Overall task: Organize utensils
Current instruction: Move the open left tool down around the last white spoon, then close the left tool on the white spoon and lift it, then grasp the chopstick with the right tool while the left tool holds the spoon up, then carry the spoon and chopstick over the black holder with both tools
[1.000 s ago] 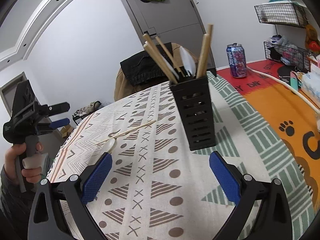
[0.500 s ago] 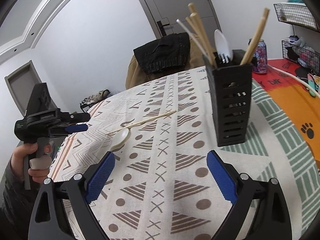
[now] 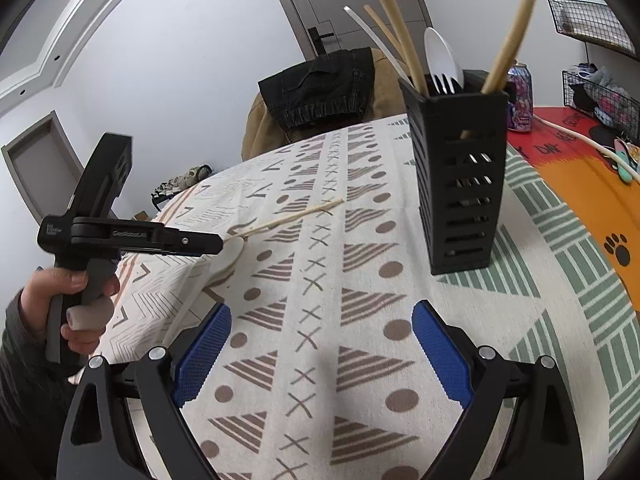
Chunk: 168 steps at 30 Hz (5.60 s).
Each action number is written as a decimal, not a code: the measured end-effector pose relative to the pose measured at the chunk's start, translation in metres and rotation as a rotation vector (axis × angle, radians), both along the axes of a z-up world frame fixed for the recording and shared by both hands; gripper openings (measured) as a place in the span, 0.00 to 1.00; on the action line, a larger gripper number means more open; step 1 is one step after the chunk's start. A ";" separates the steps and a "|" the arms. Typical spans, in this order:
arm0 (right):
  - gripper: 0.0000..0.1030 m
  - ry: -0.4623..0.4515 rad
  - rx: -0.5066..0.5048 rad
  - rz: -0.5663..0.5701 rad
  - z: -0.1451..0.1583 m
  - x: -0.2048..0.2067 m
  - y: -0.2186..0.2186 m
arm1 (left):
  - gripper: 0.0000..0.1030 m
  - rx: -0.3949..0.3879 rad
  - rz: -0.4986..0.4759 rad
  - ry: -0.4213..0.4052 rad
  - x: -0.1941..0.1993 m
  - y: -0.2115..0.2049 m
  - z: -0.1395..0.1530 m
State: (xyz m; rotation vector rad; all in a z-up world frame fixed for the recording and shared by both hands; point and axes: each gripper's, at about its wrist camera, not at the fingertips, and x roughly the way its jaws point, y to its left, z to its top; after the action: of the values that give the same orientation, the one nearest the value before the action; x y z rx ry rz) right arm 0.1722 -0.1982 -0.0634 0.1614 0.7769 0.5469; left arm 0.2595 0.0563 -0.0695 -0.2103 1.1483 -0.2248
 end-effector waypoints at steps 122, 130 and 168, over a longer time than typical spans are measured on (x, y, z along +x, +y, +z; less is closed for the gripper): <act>0.04 -0.423 -0.127 0.357 0.215 0.019 0.089 | 0.34 0.061 0.173 -0.581 -0.081 0.057 0.186; 0.04 -0.558 0.005 0.210 0.273 0.014 0.015 | 0.34 0.026 0.096 -0.655 -0.070 0.013 0.213; 0.45 -0.497 0.016 -0.102 0.172 0.050 -0.055 | 0.34 -0.031 0.010 -0.772 -0.021 -0.076 0.231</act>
State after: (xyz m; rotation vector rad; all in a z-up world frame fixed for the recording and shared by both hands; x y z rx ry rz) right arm 0.2222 -0.2528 0.1086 0.0733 0.2787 0.4694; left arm 0.2385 -0.0199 0.1612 -0.1359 0.3780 -0.2817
